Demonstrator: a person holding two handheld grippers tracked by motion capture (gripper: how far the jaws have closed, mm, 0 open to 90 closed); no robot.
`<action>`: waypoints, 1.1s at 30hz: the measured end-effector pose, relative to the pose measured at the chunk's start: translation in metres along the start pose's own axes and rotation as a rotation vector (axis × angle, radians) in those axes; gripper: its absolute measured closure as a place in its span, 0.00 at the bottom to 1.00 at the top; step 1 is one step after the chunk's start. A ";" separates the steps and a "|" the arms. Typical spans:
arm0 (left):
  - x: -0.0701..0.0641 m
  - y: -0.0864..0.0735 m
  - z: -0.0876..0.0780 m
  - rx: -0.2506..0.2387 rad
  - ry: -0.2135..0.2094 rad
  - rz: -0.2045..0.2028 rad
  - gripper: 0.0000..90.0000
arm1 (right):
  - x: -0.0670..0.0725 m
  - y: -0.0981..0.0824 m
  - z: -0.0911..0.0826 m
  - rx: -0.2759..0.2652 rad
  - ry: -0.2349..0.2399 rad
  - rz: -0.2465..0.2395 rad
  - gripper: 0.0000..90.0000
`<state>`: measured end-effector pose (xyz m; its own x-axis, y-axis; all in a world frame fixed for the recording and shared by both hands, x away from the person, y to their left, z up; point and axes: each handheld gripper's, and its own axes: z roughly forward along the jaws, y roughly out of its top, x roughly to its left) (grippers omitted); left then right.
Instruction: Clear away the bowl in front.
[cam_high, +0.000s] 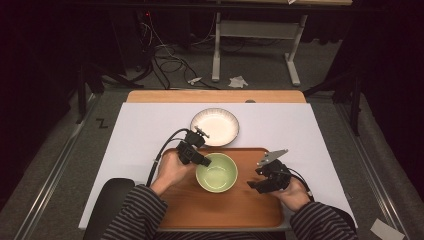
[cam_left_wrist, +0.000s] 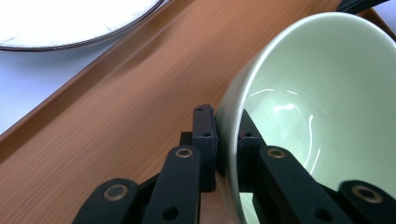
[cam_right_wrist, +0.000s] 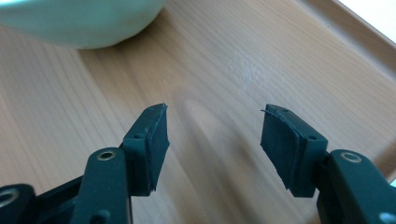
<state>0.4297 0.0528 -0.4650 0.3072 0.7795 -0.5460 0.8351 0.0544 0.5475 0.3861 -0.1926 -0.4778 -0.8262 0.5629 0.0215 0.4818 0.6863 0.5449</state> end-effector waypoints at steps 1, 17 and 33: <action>0.000 -0.001 0.001 -0.001 0.002 0.002 0.93 | 0.000 0.000 0.000 -0.001 -0.001 0.001 0.48; 0.002 -0.001 0.007 0.001 -0.007 -0.024 0.92 | 0.000 0.000 0.000 0.000 0.001 -0.001 0.48; 0.008 -0.001 0.011 -0.014 0.004 -0.046 0.92 | 0.000 0.000 0.001 0.002 0.002 -0.003 0.48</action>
<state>0.4367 0.0525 -0.4770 0.2668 0.7787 -0.5678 0.8418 0.0986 0.5308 0.3863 -0.1921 -0.4784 -0.8283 0.5599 0.0218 0.4799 0.6888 0.5434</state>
